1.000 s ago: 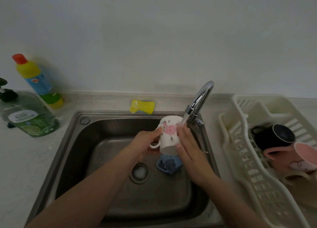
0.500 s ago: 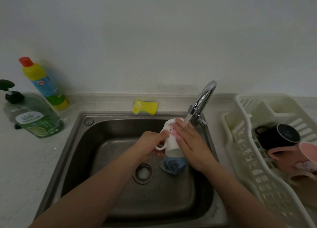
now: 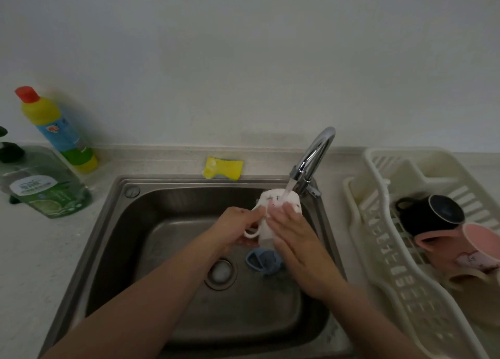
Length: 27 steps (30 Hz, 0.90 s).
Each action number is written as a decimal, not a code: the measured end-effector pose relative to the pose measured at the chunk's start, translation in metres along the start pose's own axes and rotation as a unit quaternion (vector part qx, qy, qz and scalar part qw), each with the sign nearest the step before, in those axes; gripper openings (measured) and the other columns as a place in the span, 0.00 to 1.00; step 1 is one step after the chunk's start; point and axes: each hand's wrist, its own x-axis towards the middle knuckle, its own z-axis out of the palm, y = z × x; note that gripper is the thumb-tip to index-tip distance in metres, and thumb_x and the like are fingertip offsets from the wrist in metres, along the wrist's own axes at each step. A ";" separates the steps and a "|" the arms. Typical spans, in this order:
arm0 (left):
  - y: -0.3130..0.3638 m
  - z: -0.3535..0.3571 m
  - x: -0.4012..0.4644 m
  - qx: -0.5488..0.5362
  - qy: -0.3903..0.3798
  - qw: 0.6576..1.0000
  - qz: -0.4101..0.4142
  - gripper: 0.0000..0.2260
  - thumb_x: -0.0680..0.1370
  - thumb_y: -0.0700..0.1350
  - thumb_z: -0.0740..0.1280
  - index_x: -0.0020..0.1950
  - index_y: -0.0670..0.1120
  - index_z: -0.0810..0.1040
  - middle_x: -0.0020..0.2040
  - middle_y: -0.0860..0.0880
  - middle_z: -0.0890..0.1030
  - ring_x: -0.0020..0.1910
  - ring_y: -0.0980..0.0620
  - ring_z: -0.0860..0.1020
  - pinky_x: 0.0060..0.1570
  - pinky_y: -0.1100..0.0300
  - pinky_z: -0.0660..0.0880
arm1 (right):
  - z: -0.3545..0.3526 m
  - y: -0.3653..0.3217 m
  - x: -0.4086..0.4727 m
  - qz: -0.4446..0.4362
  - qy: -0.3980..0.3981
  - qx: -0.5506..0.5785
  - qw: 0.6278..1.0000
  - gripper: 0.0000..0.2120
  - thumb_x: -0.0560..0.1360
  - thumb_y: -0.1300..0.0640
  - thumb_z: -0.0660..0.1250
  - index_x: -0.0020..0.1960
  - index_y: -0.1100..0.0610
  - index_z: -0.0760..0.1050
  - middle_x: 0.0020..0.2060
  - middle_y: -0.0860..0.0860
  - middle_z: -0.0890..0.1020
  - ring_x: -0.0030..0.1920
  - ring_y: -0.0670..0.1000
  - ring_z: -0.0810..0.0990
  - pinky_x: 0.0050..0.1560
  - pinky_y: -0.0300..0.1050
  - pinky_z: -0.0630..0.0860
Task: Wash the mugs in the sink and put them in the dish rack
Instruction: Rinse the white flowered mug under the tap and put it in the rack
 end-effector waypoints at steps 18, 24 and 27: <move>0.003 -0.018 -0.010 -0.073 0.010 0.997 0.020 0.23 0.77 0.51 0.69 0.57 0.31 0.78 0.54 0.32 0.82 0.46 0.41 0.81 0.48 0.43 0.82 | -0.002 -0.024 0.002 0.125 -0.003 0.124 0.984 0.28 0.82 0.41 0.48 0.79 0.44 0.45 0.76 0.34 0.41 0.74 0.34 0.39 0.71 0.30 0.42; 0.003 -0.012 -0.010 -0.046 0.023 0.999 0.016 0.22 0.76 0.49 0.71 0.57 0.30 0.78 0.49 0.33 0.82 0.44 0.41 0.82 0.45 0.44 0.82 | -0.005 -0.006 0.039 0.188 0.037 0.159 0.968 0.26 0.81 0.38 0.49 0.78 0.42 0.52 0.77 0.43 0.56 0.74 0.42 0.58 0.73 0.50 0.61; 0.006 -0.011 -0.008 -0.041 0.030 0.999 0.018 0.21 0.76 0.50 0.72 0.56 0.31 0.79 0.52 0.33 0.82 0.47 0.38 0.82 0.51 0.38 0.80 | -0.004 -0.018 0.031 0.143 0.011 0.071 0.987 0.25 0.83 0.42 0.47 0.78 0.46 0.54 0.78 0.44 0.51 0.76 0.41 0.46 0.75 0.43 0.49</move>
